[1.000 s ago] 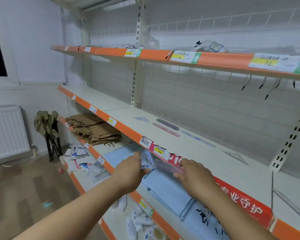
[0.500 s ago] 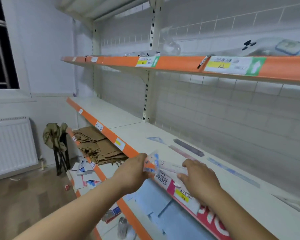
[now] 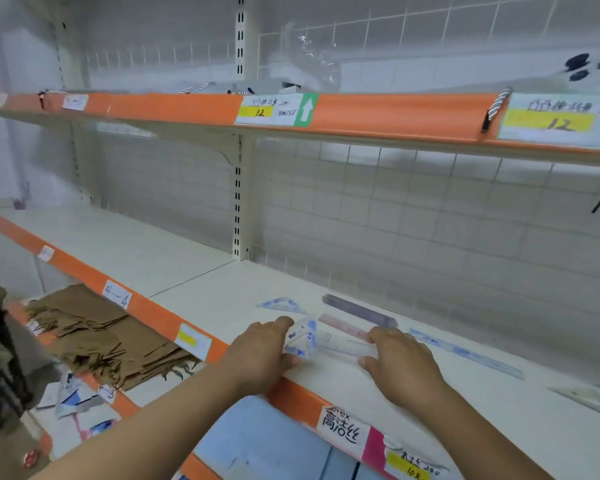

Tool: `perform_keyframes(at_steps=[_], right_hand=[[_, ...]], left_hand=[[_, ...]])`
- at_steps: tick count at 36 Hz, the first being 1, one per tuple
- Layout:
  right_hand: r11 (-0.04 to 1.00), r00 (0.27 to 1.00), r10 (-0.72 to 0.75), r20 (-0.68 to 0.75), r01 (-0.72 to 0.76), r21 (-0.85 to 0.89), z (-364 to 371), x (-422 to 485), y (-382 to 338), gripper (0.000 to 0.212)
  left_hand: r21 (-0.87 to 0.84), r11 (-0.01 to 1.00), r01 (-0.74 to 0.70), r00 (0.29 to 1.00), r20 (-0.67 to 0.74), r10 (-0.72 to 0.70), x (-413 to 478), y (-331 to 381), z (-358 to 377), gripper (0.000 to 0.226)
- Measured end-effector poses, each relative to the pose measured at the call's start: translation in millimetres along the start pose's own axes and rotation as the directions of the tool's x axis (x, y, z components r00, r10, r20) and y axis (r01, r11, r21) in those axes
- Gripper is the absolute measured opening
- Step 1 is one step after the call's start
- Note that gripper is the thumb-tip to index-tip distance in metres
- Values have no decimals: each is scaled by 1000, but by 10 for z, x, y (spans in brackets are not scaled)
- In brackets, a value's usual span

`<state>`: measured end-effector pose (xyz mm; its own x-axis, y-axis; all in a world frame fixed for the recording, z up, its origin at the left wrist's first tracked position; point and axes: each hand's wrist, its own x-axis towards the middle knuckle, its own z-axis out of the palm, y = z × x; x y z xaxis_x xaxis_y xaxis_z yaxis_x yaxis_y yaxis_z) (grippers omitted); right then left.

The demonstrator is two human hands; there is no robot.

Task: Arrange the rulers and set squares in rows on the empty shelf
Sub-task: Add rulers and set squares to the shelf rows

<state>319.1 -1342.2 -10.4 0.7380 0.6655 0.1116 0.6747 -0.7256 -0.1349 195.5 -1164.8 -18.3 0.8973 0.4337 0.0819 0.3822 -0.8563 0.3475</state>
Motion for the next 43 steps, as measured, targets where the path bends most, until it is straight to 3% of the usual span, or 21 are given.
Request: perform_keyframes(at_steps=[9,17,26,43], right_hand=[[972,971,236,-19,-236,9,178,112,-254,40],[917,918,395,31,-391,-77,271,31,-220,35],[905,903,423,72,-419,-68,292,80,-78,36],[927,913,369,171,-375,0,318,211,47,45]], left_hand=[[22,980,-198,966,175,192,593,-548,-115,58],[38,939,-342,877,373,304,938,-647,36,52],[103,912,-397,841,438,317,1154,-563,96,65],[238,895,-378,854,463,237,1151,-566,61,57]])
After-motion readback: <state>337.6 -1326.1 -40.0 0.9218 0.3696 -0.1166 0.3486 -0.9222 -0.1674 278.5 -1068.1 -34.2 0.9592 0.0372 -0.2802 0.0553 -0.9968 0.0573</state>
